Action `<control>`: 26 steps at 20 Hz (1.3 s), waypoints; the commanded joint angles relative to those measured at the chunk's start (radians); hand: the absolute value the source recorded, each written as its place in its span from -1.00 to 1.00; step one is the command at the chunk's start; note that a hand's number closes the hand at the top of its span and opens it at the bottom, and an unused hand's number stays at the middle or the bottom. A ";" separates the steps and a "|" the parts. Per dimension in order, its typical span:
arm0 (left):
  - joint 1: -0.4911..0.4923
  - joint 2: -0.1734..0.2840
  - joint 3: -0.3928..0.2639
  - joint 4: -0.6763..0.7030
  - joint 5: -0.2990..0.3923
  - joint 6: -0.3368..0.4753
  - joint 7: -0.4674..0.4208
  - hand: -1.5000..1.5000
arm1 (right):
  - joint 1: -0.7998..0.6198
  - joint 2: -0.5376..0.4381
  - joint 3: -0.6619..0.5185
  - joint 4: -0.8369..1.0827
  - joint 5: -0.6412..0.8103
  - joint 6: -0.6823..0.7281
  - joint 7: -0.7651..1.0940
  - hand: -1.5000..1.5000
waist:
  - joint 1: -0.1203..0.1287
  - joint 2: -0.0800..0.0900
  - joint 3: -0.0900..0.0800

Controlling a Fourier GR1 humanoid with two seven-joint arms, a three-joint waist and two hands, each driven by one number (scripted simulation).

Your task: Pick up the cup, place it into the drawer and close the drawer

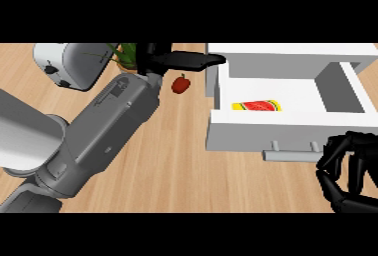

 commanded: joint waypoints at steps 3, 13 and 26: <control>0.224 0.138 0.008 -0.263 0.011 -0.012 0.068 -1.00 | -0.009 -0.048 0.020 0.072 0.136 0.038 -0.031 1.00 | 0.014 0.001 0.001; 0.570 0.326 0.096 -0.577 0.041 -0.087 0.103 -1.00 | -0.054 -0.035 0.160 0.153 0.444 -0.017 -0.100 1.00 | -0.002 0.008 0.000; 0.800 0.419 0.233 -0.686 0.085 -0.261 0.106 -1.00 | -0.144 -0.040 0.315 0.613 0.897 -0.222 -0.385 -1.00 | -0.012 0.012 0.001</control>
